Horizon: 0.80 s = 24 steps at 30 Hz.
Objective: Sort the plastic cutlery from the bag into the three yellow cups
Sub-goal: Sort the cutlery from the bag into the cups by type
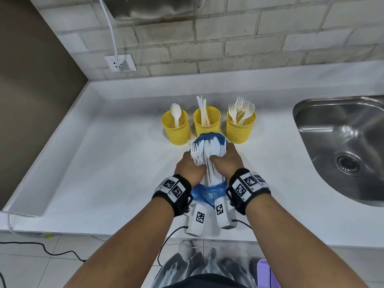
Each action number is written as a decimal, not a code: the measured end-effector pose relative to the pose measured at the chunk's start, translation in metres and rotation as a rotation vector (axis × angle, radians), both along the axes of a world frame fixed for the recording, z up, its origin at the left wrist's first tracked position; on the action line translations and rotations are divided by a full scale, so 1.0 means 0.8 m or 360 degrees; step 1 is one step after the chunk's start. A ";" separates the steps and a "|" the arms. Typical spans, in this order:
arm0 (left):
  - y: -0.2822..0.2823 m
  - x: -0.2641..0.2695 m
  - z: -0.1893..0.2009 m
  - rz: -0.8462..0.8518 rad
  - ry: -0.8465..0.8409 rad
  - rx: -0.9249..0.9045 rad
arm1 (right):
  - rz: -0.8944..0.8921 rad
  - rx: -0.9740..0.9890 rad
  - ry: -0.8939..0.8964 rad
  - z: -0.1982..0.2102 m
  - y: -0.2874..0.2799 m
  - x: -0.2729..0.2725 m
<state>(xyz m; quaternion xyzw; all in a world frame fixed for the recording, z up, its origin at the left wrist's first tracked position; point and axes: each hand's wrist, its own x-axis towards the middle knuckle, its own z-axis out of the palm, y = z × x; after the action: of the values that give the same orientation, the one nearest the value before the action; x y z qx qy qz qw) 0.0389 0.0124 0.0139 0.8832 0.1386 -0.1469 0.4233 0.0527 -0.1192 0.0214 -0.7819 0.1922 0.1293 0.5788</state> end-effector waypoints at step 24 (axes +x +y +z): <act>0.012 0.019 -0.002 0.0106 -0.0023 -0.0068 | -0.0174 0.0320 0.0173 -0.016 0.009 0.023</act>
<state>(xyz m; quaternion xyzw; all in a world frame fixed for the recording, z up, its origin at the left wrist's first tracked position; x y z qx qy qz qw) 0.0544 0.0221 0.0124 0.8699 0.1618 -0.1291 0.4477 0.0711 -0.1121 0.0086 -0.7002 0.2516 0.1585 0.6491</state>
